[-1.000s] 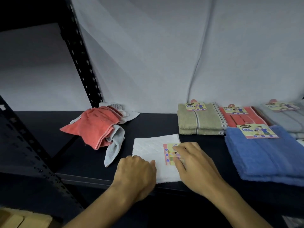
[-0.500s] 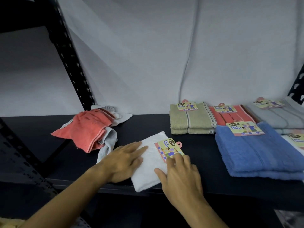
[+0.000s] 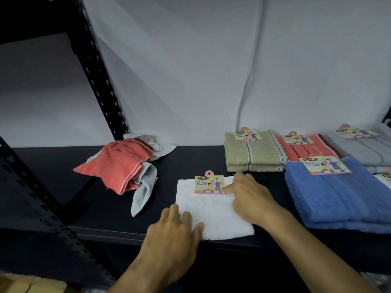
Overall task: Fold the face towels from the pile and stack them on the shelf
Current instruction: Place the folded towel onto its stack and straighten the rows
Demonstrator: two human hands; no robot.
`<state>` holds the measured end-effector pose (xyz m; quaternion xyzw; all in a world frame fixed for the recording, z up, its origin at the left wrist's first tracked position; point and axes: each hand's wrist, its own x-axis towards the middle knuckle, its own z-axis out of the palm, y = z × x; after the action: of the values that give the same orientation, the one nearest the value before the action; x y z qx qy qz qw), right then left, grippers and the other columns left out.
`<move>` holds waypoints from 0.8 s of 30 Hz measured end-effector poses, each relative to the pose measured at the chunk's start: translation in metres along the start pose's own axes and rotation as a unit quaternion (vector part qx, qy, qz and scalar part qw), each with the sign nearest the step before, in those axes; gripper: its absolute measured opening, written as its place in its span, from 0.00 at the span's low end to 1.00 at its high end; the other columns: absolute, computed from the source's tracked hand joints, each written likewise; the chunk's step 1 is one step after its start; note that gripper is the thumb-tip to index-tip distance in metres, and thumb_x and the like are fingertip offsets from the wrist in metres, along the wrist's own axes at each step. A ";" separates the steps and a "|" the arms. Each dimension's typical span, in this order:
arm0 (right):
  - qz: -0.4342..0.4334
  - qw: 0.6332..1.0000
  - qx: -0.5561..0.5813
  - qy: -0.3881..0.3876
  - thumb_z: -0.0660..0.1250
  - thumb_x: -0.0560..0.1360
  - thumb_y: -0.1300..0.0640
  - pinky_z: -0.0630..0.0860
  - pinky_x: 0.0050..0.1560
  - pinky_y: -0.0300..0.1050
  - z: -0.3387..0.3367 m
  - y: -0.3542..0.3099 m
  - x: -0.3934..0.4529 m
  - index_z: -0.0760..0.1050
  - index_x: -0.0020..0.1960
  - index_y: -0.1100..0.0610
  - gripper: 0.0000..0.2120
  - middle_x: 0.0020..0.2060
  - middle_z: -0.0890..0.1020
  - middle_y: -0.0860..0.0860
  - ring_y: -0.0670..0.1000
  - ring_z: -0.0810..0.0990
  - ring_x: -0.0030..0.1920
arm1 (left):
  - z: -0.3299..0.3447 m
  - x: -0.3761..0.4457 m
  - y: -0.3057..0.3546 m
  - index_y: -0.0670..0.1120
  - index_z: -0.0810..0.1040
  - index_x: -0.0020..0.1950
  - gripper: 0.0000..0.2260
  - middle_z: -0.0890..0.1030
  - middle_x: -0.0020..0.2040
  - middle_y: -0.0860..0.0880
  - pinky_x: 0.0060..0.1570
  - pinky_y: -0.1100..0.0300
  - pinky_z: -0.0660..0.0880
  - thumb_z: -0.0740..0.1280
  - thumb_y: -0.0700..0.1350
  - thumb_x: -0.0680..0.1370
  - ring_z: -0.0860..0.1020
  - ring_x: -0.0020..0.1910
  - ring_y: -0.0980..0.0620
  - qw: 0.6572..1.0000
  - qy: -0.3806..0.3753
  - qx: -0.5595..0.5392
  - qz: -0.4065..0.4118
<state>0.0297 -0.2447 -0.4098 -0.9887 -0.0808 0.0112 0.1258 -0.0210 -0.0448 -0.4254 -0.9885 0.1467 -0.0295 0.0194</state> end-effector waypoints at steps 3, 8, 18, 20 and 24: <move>0.017 0.999 0.035 0.007 0.57 0.78 0.64 0.68 0.45 0.43 0.004 0.002 -0.006 0.67 0.73 0.47 0.26 0.57 0.67 0.49 0.51 0.67 0.58 | -0.003 0.007 -0.001 0.54 0.69 0.55 0.18 0.69 0.52 0.55 0.44 0.56 0.73 0.46 0.62 0.82 0.73 0.54 0.54 0.998 0.024 -0.029 -0.052; 0.158 0.983 0.029 0.087 0.53 0.82 0.48 0.69 0.46 0.46 0.011 -0.004 -0.028 0.69 0.67 0.52 0.17 0.60 0.71 0.51 0.53 0.71 0.60 | -0.002 0.039 -0.005 0.49 0.74 0.58 0.19 0.76 0.58 0.50 0.50 0.52 0.72 0.52 0.60 0.81 0.76 0.59 0.48 0.975 0.027 -0.098 -0.195; 0.279 0.949 0.119 0.082 0.61 0.80 0.47 0.67 0.43 0.44 0.019 -0.015 -0.015 0.74 0.59 0.57 0.15 0.58 0.74 0.53 0.54 0.74 0.58 | 0.004 0.067 -0.005 0.44 0.78 0.45 0.16 0.81 0.45 0.48 0.38 0.56 0.70 0.66 0.58 0.75 0.78 0.43 0.45 0.912 -0.030 -0.252 -0.322; 0.287 0.943 0.146 0.079 0.62 0.79 0.51 0.67 0.43 0.44 0.017 -0.017 -0.011 0.73 0.59 0.57 0.13 0.59 0.74 0.53 0.54 0.74 0.59 | 0.001 0.067 -0.001 0.44 0.77 0.43 0.14 0.80 0.42 0.48 0.38 0.56 0.71 0.67 0.55 0.75 0.78 0.41 0.46 0.904 -0.025 -0.270 -0.329; 0.272 0.946 0.148 0.099 0.62 0.79 0.54 0.67 0.46 0.44 0.017 -0.021 -0.013 0.69 0.61 0.57 0.13 0.60 0.74 0.53 0.54 0.72 0.61 | 0.000 0.061 0.013 0.44 0.74 0.51 0.12 0.78 0.49 0.47 0.48 0.51 0.72 0.63 0.53 0.78 0.75 0.47 0.44 0.911 0.004 -0.271 -0.311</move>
<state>0.0124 -0.2224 -0.4213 -0.9394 0.2070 -0.0413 0.2701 0.0338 -0.0748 -0.4226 -0.9513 -0.1656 0.0033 -0.2599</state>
